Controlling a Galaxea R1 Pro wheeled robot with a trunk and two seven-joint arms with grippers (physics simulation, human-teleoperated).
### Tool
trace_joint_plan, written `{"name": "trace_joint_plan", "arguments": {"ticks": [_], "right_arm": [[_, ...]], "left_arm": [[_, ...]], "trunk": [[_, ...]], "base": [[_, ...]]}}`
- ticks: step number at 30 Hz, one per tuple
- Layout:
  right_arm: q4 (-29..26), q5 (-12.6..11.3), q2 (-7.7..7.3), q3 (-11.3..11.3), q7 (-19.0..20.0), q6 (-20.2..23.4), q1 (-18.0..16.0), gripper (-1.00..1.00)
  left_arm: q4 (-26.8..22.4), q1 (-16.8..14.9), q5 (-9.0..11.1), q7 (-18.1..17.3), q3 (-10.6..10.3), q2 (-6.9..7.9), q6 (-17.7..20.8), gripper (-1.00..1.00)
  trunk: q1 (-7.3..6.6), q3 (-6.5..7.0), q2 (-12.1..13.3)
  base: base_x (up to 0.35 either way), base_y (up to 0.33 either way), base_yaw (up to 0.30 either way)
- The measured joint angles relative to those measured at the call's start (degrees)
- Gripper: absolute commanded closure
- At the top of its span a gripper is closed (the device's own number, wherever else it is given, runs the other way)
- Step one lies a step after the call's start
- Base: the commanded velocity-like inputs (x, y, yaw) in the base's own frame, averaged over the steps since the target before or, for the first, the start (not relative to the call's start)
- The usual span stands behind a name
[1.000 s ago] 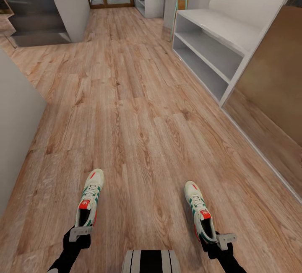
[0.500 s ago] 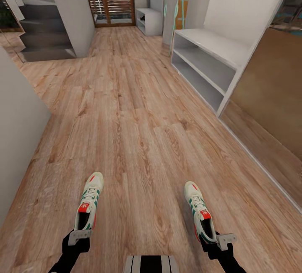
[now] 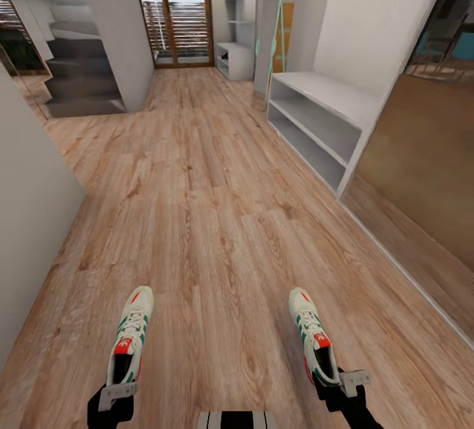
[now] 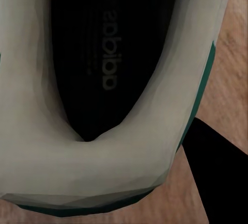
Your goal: Pick up the two gym shoes and the two sandals from the corridor floor and place them onto the hallstand (shoe rack) in the corridor, making sure they are on the rack and not on the floor. Arrange them so the two gym shoes are next to each other and the two sandals are next to each other.
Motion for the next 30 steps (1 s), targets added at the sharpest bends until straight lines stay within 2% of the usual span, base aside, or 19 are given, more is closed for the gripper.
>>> {"name": "trace_joint_plan", "arguments": {"ticks": [30], "right_arm": [[1.21, 0.02, -0.08, -0.04, -0.10, -0.02, 0.16, 1.00]], "left_arm": [[1.28, 0.00, 0.04, 0.23, -0.11, -0.28, -0.39, 1.00]], "trunk": [[-0.77, 9.34, 0.40]], "base": [[0.000, 0.000, 0.000]]}}
